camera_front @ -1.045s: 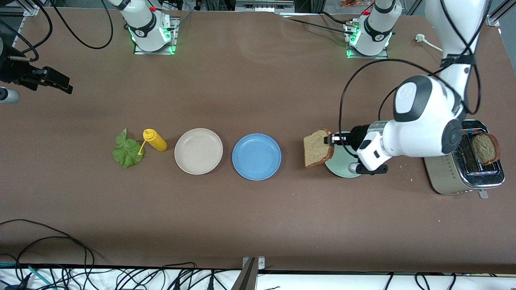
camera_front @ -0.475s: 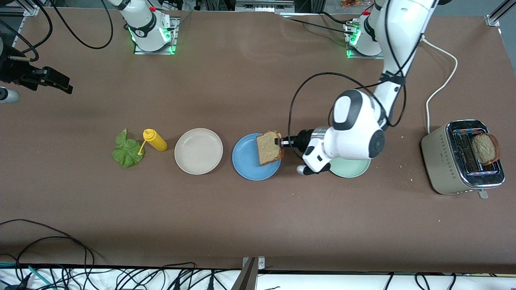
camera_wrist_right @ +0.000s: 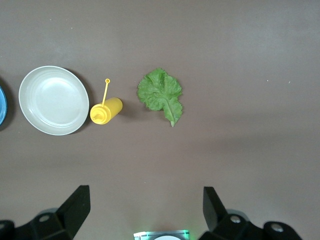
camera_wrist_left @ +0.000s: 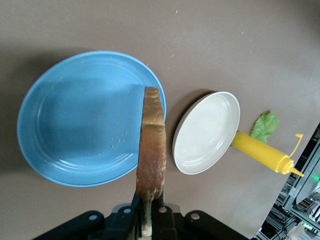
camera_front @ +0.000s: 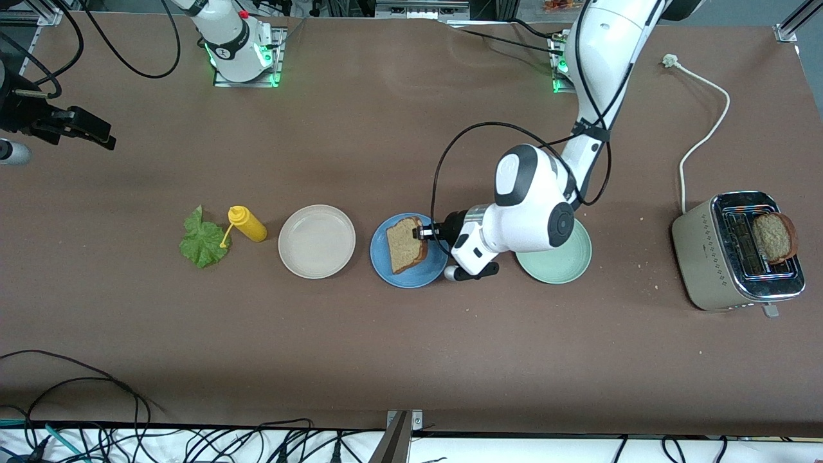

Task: Make sandwich in blue plate with both arms
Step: 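Carry the bread slice over the blue plate and lower it, then release the bread with the left gripper while the right gripper grasps lettuce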

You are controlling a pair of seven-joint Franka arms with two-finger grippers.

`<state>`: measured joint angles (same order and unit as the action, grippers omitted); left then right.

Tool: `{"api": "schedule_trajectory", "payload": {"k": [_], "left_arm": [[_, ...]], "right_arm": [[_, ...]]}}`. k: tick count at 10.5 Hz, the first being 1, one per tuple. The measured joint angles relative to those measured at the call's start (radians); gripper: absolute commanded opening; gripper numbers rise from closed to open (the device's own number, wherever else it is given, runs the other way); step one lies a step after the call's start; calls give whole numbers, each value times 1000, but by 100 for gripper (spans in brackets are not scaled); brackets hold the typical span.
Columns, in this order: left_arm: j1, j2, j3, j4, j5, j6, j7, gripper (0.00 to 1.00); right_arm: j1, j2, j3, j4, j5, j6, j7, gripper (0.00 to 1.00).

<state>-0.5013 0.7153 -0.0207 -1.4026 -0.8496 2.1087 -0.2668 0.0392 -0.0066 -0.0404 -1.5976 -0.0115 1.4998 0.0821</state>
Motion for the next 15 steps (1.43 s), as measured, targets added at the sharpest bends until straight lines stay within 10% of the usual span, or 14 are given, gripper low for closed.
{"api": "schedule_trajectory", "payload": {"k": [10, 12, 13, 15], "left_arm": [[-66, 74, 30, 9, 0, 78, 0, 5], [-69, 86, 30, 10, 0, 98, 0, 39], [-70, 90, 41, 10, 0, 102, 0, 85], [-70, 101, 97, 10, 0, 104, 9, 100]], "right_arm": [[0, 0, 0, 0, 0, 0, 0, 100], [0, 0, 0, 0, 0, 0, 0, 100], [0, 0, 0, 0, 0, 0, 0, 100], [0, 0, 0, 0, 0, 0, 0, 100]]}}
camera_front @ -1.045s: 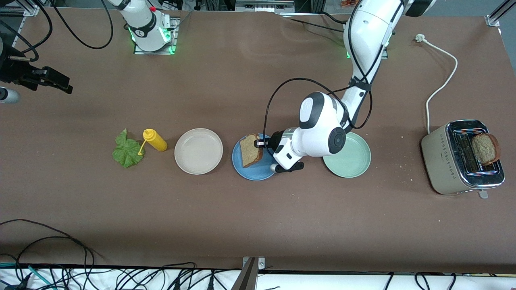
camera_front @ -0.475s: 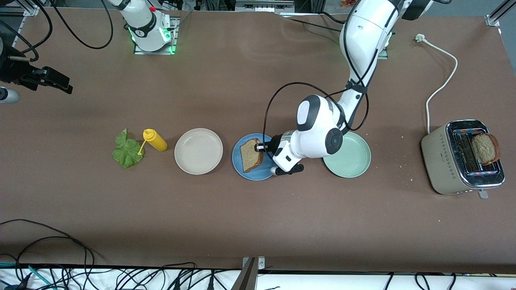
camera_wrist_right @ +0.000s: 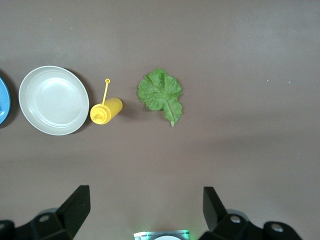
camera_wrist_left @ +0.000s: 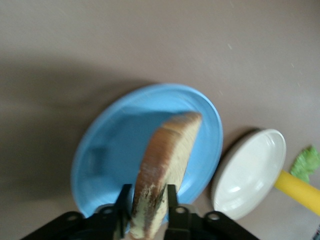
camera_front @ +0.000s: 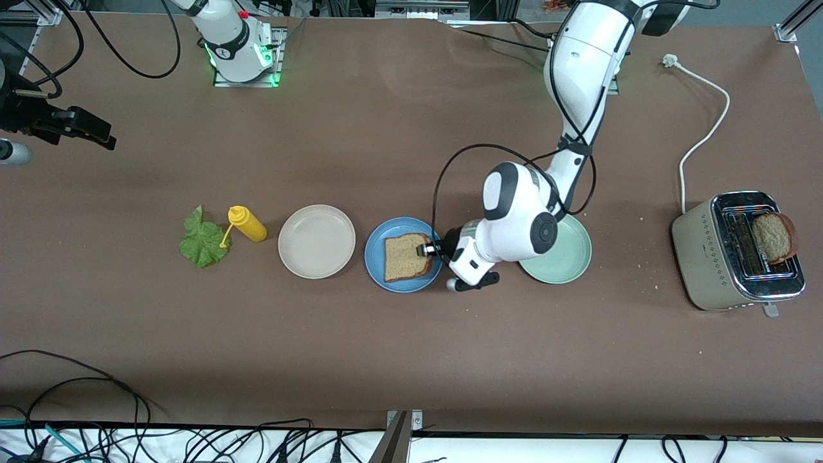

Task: Make sandwich in blue plate with both arms
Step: 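Release the bread with the left gripper while the right gripper grasps lettuce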

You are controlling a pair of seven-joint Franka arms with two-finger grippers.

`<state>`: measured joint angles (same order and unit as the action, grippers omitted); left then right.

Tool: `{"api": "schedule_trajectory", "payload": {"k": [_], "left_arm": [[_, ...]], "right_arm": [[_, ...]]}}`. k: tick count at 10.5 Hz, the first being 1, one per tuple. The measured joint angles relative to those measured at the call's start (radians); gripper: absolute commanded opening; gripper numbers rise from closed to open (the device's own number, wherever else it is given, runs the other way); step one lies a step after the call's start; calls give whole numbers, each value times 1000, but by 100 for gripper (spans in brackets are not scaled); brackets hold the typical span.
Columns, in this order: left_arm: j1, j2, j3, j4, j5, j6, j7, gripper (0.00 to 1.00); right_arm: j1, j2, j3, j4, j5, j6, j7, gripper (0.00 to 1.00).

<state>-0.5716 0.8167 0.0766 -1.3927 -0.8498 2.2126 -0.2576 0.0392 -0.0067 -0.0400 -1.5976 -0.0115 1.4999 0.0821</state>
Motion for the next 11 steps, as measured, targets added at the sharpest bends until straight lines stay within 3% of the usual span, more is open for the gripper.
{"api": "schedule_trajectory", "payload": {"k": [5, 9, 11], "left_arm": [[2, 19, 51, 3, 0, 1, 110, 100], [0, 15, 71, 13, 0, 1, 110, 100], [11, 7, 154, 30, 0, -92, 110, 100]], "right_arm": [[0, 17, -13, -3, -1, 0, 0, 100], [1, 101, -12, -11, -4, 9, -21, 100], [0, 161, -13, -12, -11, 52, -55, 100]]}}
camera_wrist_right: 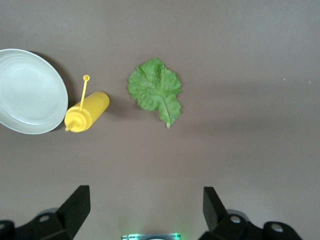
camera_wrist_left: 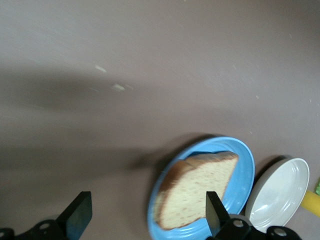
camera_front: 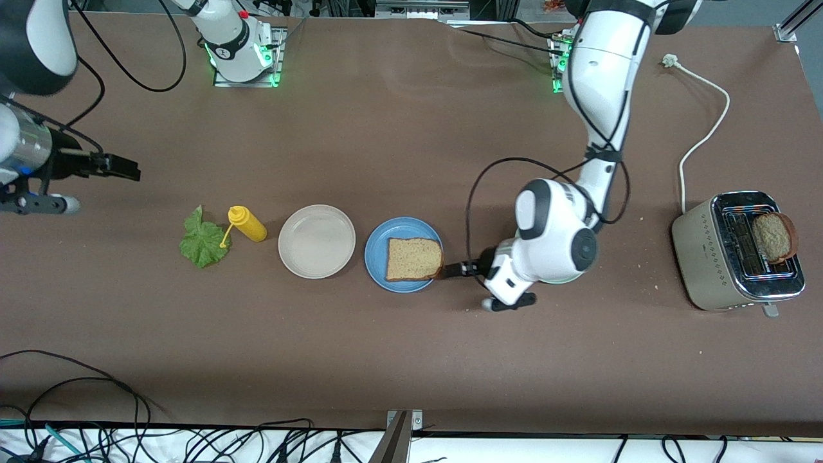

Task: Make sandwich in blue plate with both arms
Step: 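Release the bread with the left gripper while the right gripper grasps lettuce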

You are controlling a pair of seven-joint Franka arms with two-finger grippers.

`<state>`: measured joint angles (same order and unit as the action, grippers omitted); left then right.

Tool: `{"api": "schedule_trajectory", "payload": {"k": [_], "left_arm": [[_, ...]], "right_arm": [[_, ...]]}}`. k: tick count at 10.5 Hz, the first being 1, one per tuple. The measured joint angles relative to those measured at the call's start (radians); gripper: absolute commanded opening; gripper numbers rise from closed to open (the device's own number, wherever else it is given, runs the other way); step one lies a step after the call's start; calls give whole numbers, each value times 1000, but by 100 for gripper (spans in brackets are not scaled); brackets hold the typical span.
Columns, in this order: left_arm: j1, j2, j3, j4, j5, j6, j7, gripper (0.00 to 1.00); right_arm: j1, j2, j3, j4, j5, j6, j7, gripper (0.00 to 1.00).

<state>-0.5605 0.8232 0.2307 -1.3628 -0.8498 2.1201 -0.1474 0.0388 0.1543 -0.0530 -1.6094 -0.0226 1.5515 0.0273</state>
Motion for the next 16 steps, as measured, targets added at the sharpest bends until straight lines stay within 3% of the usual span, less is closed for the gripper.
{"api": "schedule_trajectory", "payload": {"k": [2, 4, 8, 10, 12, 13, 14, 16], "left_arm": [[56, -46, 61, 16, 26, -88, 10, 100], [136, -138, 52, 18, 155, -126, 15, 100], [265, -383, -111, -67, 598, -189, 13, 100], [314, -517, -138, -131, 659, -232, 14, 100], [365, -628, -139, -178, 660, -318, 17, 100], [380, -677, -141, -188, 685, -369, 17, 100], [389, -718, -142, -193, 728, -415, 17, 100], [393, -786, -144, -200, 801, -494, 16, 100]], "right_arm": [[-1, 71, -1, -1, -2, 44, -39, 100], [-14, 156, -2, -5, -4, 114, -76, 100], [-55, 327, -4, -89, -4, 368, -131, 100], [-54, 353, -3, -177, -4, 490, -131, 100], [-53, 376, 1, -222, -3, 522, -131, 100], [-53, 395, 3, -228, -3, 525, -131, 92], [-52, 411, 4, -229, -3, 528, -131, 73], [-52, 436, 5, -231, -3, 533, -131, 46]]}}
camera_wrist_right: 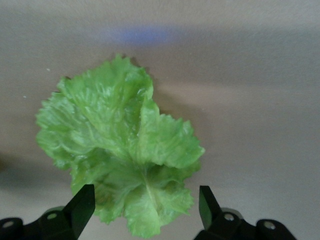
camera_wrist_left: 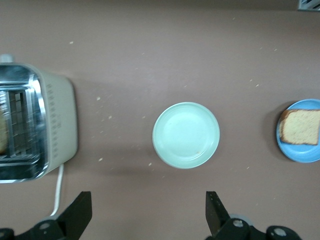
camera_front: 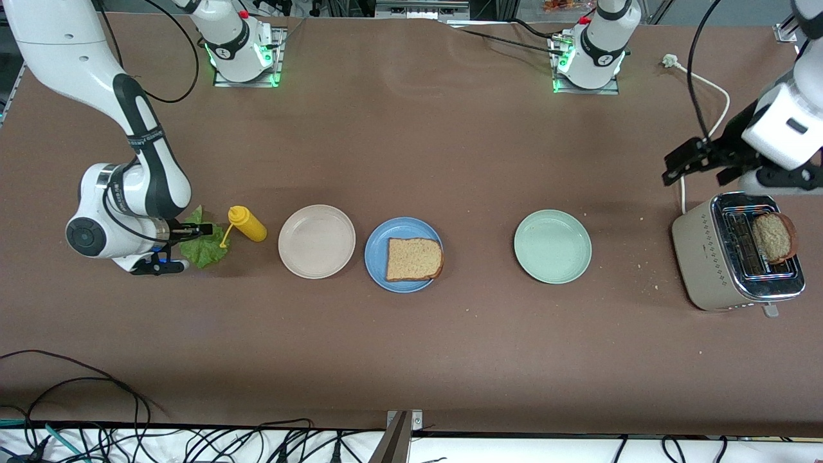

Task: Make sandwich in blue plate with both arms
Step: 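Release the bread with the left gripper while the right gripper grasps lettuce, then carry the lettuce leaf with the right gripper onto the bread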

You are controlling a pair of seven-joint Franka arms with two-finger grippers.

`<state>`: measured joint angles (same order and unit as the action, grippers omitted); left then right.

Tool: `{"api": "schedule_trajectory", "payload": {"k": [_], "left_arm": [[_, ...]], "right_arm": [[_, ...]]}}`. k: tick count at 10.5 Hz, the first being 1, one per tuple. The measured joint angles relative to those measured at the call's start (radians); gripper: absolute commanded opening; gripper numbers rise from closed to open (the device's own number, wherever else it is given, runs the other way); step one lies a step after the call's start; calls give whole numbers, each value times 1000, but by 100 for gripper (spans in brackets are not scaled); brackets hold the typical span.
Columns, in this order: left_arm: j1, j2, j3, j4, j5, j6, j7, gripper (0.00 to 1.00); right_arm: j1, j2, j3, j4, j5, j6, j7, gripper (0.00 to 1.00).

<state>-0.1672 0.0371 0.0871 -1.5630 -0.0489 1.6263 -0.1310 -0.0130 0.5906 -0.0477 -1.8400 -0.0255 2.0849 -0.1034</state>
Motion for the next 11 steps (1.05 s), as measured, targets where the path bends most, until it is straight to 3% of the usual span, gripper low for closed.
{"api": "schedule_trajectory", "payload": {"k": [2, 3, 8, 11], "left_arm": [[0, -45, -4, -10, 56, -43, 0, 100], [0, -53, -5, -14, 75, -50, 0, 100], [1, -59, -12, -15, 85, -81, 0, 100], [1, -56, -14, -15, 85, -82, 0, 100]], "right_arm": [[0, 19, 0, 0, 0, 8, 0, 7], [0, 21, 0, 0, 0, 8, 0, 1], [0, -9, 0, 30, 0, -39, 0, 0], [4, -75, 17, 196, 0, -330, 0, 0]]}}
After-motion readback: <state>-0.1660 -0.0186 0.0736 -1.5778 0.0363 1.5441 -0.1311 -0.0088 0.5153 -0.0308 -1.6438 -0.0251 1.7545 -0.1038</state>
